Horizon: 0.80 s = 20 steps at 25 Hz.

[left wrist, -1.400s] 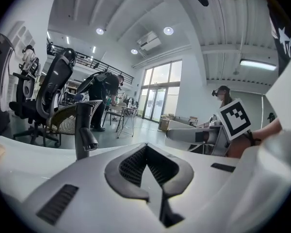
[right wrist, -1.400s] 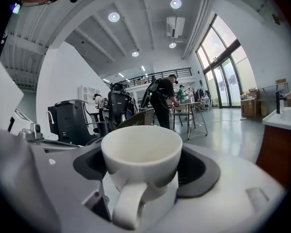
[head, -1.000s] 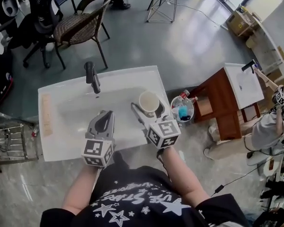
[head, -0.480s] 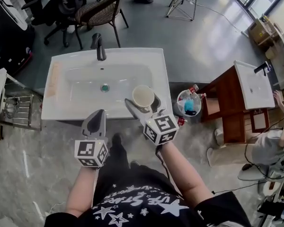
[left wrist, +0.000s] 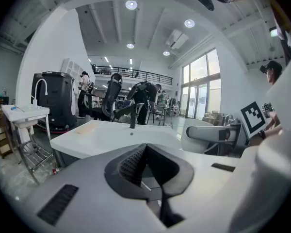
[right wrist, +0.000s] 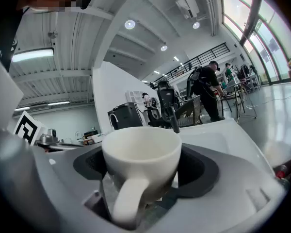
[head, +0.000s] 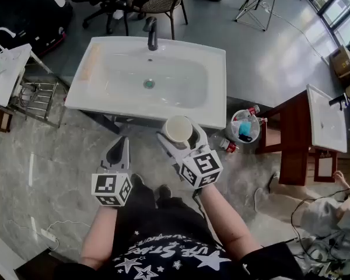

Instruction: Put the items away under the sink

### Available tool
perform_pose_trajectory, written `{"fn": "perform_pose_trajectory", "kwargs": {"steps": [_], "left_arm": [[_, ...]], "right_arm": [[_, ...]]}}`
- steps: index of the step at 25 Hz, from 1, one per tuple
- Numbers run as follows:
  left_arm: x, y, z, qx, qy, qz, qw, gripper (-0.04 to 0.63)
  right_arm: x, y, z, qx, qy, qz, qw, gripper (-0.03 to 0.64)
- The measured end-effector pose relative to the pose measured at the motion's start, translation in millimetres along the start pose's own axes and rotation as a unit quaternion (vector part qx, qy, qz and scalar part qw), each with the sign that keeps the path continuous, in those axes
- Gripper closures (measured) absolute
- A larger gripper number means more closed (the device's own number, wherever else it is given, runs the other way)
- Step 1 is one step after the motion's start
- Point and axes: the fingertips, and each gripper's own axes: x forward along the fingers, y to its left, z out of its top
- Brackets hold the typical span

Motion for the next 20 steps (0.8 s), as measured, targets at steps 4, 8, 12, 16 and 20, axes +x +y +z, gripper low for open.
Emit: {"fn": "perform_pose_trajectory", "kwargs": {"steps": [4, 8, 12, 16, 20], "left_arm": [[-16, 18, -19, -0.006, 0.012, 0.011, 0.9999, 0.586], [-31, 42, -36, -0.011, 0.016, 0.011, 0.9997, 0.586], [-49, 69, -47, -0.012, 0.009, -0.004, 0.9999, 0.586], [-70, 96, -69, -0.015, 0.014, -0.021, 0.9996, 0.586], [-88, 118, -95, -0.014, 0.022, -0.029, 0.9993, 0.586]], "right_arm": [[6, 23, -25, -0.002, 0.015, 0.017, 1.000, 0.222], [15, 49, -39, -0.016, 0.014, 0.020, 1.000, 0.222], [27, 80, -57, -0.006, 0.012, 0.005, 1.000, 0.222], [34, 113, -81, 0.015, 0.008, -0.015, 1.000, 0.222], [37, 136, -109, 0.032, 0.005, -0.032, 0.999, 0.222]]}}
